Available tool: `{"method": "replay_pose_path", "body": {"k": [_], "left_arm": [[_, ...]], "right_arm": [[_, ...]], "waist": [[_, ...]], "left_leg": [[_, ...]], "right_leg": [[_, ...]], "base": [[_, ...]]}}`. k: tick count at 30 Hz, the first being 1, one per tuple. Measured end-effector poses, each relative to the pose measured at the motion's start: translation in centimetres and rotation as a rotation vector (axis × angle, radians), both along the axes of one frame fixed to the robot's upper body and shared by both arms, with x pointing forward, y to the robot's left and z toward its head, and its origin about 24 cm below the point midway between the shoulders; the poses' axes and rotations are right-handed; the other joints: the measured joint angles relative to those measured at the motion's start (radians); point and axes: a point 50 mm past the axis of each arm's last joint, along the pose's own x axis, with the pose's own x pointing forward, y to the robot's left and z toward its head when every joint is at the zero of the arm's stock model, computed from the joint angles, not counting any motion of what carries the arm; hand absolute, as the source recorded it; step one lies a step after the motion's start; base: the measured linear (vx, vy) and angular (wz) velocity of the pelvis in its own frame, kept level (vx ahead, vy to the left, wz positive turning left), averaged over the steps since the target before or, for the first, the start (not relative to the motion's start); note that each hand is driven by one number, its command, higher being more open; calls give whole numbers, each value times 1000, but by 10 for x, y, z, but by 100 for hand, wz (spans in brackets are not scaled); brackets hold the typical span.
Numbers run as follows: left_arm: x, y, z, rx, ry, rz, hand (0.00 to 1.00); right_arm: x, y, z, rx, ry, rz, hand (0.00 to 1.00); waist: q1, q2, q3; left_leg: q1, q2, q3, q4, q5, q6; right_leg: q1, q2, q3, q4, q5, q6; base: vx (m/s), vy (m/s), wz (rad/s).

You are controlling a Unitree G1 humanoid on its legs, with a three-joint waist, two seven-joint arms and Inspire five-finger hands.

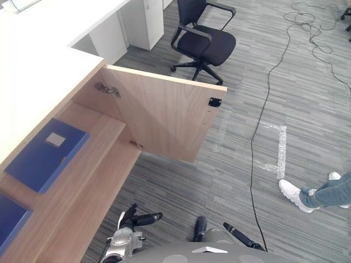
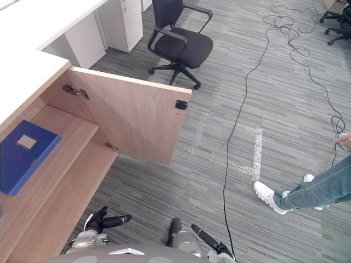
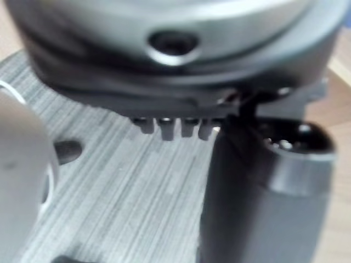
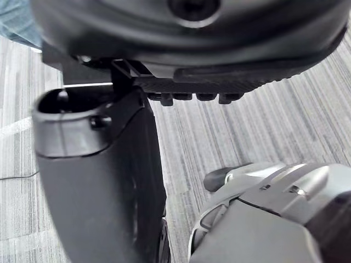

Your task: Walk over to the cabinet, pick up the folder, carry it to the office cabinet, place the folder inside the office cabinet, then close the office cabinet door

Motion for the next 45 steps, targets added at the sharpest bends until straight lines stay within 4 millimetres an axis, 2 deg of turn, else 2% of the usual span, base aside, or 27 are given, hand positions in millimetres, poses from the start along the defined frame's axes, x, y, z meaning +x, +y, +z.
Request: {"method": "replay_pose_path", "body": {"k": [2, 5, 8, 10, 11, 13, 14, 15, 18, 19, 20, 21, 23, 26, 34, 38, 45], "left_arm": [[-1, 1, 0, -9, -1, -10, 100], [2, 13, 4, 22, -20, -31, 100], [-4, 33, 6, 78, -5, -72, 100], [-9, 43, 7, 96, 11, -71, 100], [-11, 45, 7, 100, 16, -71, 100], [-21, 46, 5, 103, 41, -67, 100], [-23, 46, 4, 104, 47, -72, 100], [-25, 45, 3, 105, 56, -87, 100], [-29, 41, 1, 98, 73, -96, 100], [-29, 40, 0, 94, 75, -96, 100], [-30, 38, 0, 89, 77, -96, 100], [-30, 37, 0, 87, 77, -96, 100], [-31, 35, -1, 82, 79, -94, 100], [-31, 32, -2, 74, 79, -93, 100], [-35, 26, -4, 58, 89, -101, 100], [-35, 23, -4, 52, 88, -104, 100], [-41, 23, -5, 53, 99, -96, 100]], "right_arm": [[-2, -11, 2, -16, -3, -63, 100], [0, -32, 7, -66, 7, -50, 100], [7, -63, 18, -137, 8, -45, 100], [15, -92, 31, -205, -8, -62, 100], [18, -99, 35, -222, -16, -67, 100], [36, -126, 54, -300, -59, -54, 100], [43, -132, 59, -322, -72, -44, 100], [58, -143, 70, -366, -94, -7, 100], [98, -157, 97, -476, -144, 115, 100], [112, -158, 105, -507, -166, 152, 100], [135, -158, 119, -556, -204, 218, 100], [143, -156, 123, -572, -217, 249, 100], [174, -146, 138, -629, -272, 371, 100], [200, -133, 151, -665, -320, 476, 100], [240, -111, 177, -700, -416, 600, 100], [255, -103, 189, -720, -453, 637, 100], [285, -78, 223, -807, -595, 763, 100]], "waist": [[0, 19, -15], [4, 5, -25], [2, -8, -27], [2, 6, -28], [2, 9, -26], [1, 22, -31], [1, 24, -33], [1, 27, -33], [2, 27, -33], [2, 27, -33], [4, 27, -33], [5, 27, -32], [13, 29, -32], [30, 32, -29], [36, 44, -18], [40, 48, -14], [48, 46, -7]], "left_leg": [[26, -9, -11, -26, -15, 1], [27, -35, -9, -13, -53, 12], [25, -71, -10, 3, -60, 23], [27, -83, -11, 5, -70, 38], [29, -84, -12, 7, -72, 38], [31, -85, -17, 18, -81, 42], [31, -85, -17, 18, -82, 42], [32, -87, -19, 17, -82, 42], [32, -86, -30, 17, -82, 42], [32, -85, -32, 17, -82, 42], [32, -85, -34, 17, -82, 42], [32, -85, -35, 17, -82, 42], [32, -85, -37, 18, -82, 42], [31, -88, -43, 18, -81, 43], [28, -115, -70, 18, -84, 62], [28, -126, -82, 18, -84, 71], [23, -142, -100, 18, -81, 77]], "right_leg": [[39, 14, 14, -49, 31, 23], [74, 4, 30, -136, 91, 54], [74, -31, 40, -136, 103, 70], [75, -42, 42, -136, 108, 76], [78, -43, 41, -136, 108, 77], [86, -47, 40, -136, 110, 79], [86, -47, 40, -136, 110, 79], [86, -48, 40, -136, 111, 80], [88, -49, 36, -142, 113, 79], [89, -49, 34, -142, 114, 79], [89, -48, 34, -142, 117, 78], [89, -48, 34, -143, 118, 77], [89, -47, 34, -143, 121, 77], [89, -49, 33, -143, 125, 77], [98, -78, 13, -143, 140, 92], [99, -89, 10, -144, 161, 87], [98, -105, 0, -144, 191, 88]], "base": [[7, 160, -16], [-42, 154, -11], [-58, 121, -5], [-36, 81, -1], [-25, 51, 3], [-34, 22, 0], [-46, 7, -2], [-49, -2, 2], [-63, -11, 5], [-98, -22, 4], [-83, -20, 2], [-96, -26, 1], [-73, -23, 0], [-60, -13, 2], [-37, 20, 8], [-51, 40, 4], [-34, 19, 6]]}}
